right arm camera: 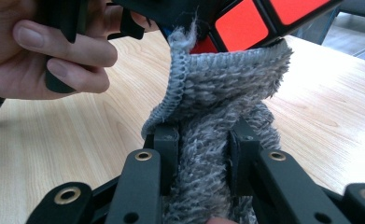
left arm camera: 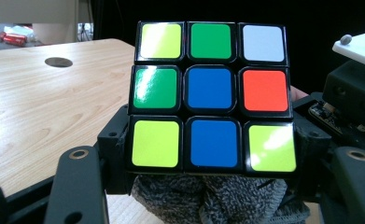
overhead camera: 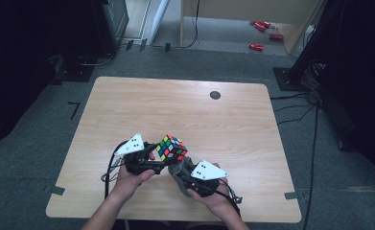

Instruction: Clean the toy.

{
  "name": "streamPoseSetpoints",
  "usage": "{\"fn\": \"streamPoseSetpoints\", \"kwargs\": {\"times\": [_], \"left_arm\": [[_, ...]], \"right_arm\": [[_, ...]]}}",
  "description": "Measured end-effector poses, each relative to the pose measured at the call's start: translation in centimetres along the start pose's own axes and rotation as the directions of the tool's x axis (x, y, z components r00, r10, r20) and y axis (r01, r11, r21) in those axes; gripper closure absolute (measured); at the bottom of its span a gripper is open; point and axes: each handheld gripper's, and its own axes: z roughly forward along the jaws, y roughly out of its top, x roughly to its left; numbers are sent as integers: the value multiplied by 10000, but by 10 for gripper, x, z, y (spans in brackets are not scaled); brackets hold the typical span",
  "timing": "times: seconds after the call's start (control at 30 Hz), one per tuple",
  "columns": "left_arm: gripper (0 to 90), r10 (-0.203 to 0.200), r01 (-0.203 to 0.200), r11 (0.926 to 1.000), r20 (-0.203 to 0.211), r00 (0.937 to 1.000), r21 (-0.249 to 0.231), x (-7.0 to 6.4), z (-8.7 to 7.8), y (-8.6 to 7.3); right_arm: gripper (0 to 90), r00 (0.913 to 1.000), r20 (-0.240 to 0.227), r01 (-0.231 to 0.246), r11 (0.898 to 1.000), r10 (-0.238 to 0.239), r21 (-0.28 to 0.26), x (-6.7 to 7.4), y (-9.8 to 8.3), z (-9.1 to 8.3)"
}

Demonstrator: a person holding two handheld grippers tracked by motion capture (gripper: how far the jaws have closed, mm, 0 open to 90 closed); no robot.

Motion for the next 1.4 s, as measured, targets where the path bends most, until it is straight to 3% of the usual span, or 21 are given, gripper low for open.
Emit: {"fn": "streamPoseSetpoints", "kwargs": {"times": [0.07,0.2,0.27,0.43,0.5,0.63,0.73,0.9,0.97,1.07,1.2,1.27,1.4], "left_arm": [[345,11,-11,10000,33,10000,13,0,1,0],[345,169,-170,9997,21,9999,185,-3,4,-1],[345,114,-115,9998,64,9999,134,-3,3,0],[345,-61,61,10000,34,10000,-27,0,-1,1],[345,-3,4,10000,35,10000,-63,0,-2,1],[345,120,-121,9998,23,9999,139,-1,1,0],[345,37,-38,10000,93,10000,78,-1,1,0],[345,-18,18,10000,40,10000,-4,0,-1,1],[345,-40,40,10000,59,10000,-32,0,-2,1],[346,-141,144,9997,153,9998,-206,1,-3,2],[346,35,-35,10000,112,9999,51,-1,-1,1],[346,7,-8,10000,127,9999,45,-1,0,1],[345,-102,102,9999,138,9999,42,0,-1,0]], "right_arm": [[710,9997,142,-197,9996,200,-221,-7,2,-6],[712,9937,423,-996,9908,1038,-918,-21,4,-17],[711,9968,505,-587,9956,625,-732,-15,2,-14],[706,9999,104,136,9997,-134,-182,4,-1,0],[707,9998,195,89,9996,-83,-274,0,1,-4],[708,9955,519,-737,9929,787,-935,-17,4,-17],[706,9982,390,-426,9972,450,-607,-11,2,-11],[702,9982,-521,295,9996,-295,5,12,-4,6],[701,9980,-418,481,9988,-482,-19,11,-1,4],[701,10000,-15,20,9996,-21,-291,-2,2,-6],[701,9956,694,-585,9961,630,-654,-14,2,-12],[701,9966,663,-450,9971,491,-617,-11,2,-11],[697,9998,164,104,9996,-100,-257,1,-1,-2]]}}
